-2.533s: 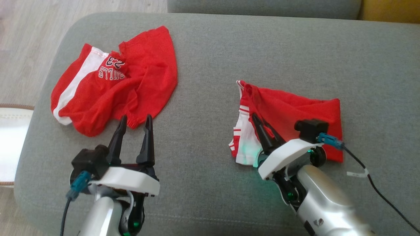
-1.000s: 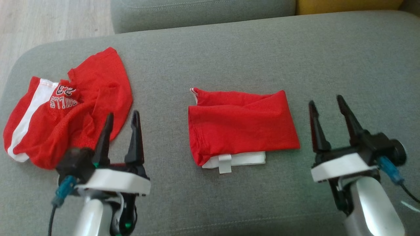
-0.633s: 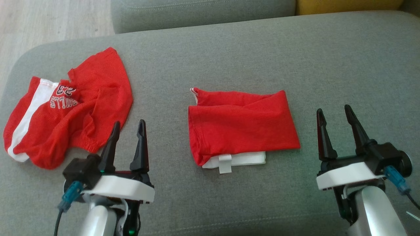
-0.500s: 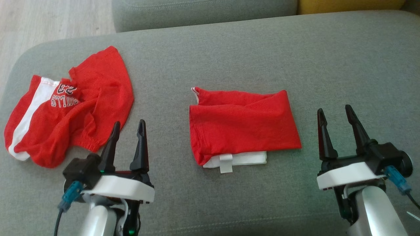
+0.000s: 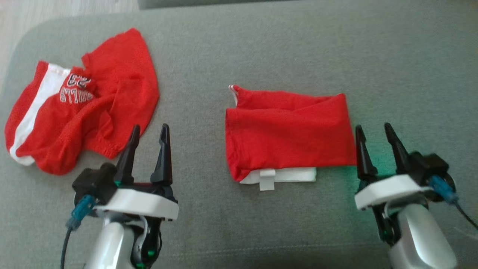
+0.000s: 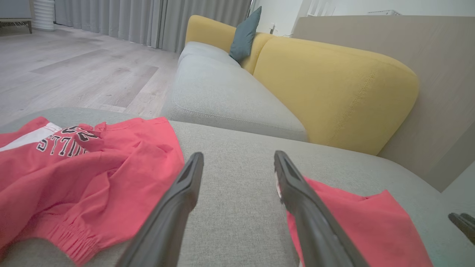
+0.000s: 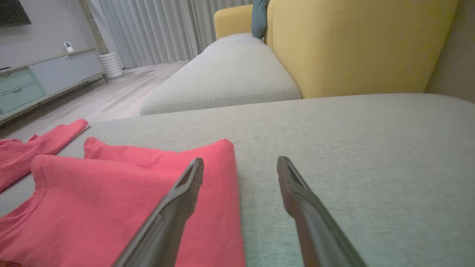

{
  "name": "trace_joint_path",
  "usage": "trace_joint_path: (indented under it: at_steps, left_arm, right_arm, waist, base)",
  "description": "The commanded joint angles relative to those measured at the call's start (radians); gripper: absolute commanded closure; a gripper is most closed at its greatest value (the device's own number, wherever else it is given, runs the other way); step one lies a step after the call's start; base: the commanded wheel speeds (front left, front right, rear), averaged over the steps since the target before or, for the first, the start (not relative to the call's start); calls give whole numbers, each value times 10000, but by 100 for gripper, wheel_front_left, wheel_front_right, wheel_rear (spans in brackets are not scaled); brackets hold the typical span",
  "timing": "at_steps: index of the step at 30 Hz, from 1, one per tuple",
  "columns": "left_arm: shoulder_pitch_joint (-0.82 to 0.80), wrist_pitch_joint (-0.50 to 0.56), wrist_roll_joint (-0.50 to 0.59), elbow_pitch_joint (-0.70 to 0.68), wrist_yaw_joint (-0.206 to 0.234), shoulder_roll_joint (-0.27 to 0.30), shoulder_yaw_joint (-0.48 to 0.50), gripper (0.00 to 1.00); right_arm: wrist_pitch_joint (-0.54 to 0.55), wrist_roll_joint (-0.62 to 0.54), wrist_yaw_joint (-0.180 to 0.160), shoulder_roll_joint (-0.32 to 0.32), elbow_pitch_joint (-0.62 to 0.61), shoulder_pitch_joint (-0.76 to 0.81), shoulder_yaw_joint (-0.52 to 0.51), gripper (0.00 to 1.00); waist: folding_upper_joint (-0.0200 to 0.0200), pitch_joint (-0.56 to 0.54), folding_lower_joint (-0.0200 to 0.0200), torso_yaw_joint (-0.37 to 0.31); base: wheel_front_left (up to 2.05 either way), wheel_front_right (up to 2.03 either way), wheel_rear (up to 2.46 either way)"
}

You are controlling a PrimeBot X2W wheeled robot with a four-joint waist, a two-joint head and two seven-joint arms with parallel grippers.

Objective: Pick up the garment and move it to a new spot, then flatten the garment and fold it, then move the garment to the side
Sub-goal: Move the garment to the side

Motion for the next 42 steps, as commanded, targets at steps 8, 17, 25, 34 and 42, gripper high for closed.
trace_joint_path:
  at_steps: [8, 17, 25, 34, 42]
  left_arm:
    - [-864, -120, 54, -236, -127, 39, 184, 0]
    - [-1219, -120, 180, -300, -179, 39, 290, 0]
    - [-1328, -120, 284, -309, -259, 39, 461, 0]
    - [-1456, -120, 343, -409, -321, 39, 505, 0]
    - [-1552, -120, 409, -494, -393, 39, 558, 0]
  right_arm:
    - [306, 654, 37, -14, 1349, -1428, 593, 0]
    - [149, 820, 37, -14, 2854, -2446, 860, 100]
    - [-97, -957, 37, -32, 2775, -3033, 472, 100]
    - [213, -2352, 37, -1668, 1979, -3615, -21, 100]
    - [839, -2437, 37, -3662, 1558, -4134, -665, 100]
  waist:
    - [0, 923, 0, 514]
    - [0, 1538, 0, 599]
    - [0, 1554, 0, 78]
    - [0, 1643, 0, -374]
    - [0, 1853, 0, -477]
  base:
    - [0, 0, 0]
    - [0, 0, 0]
    - [0, 0, 0]
    - [0, 0, 0]
    - [0, 0, 0]
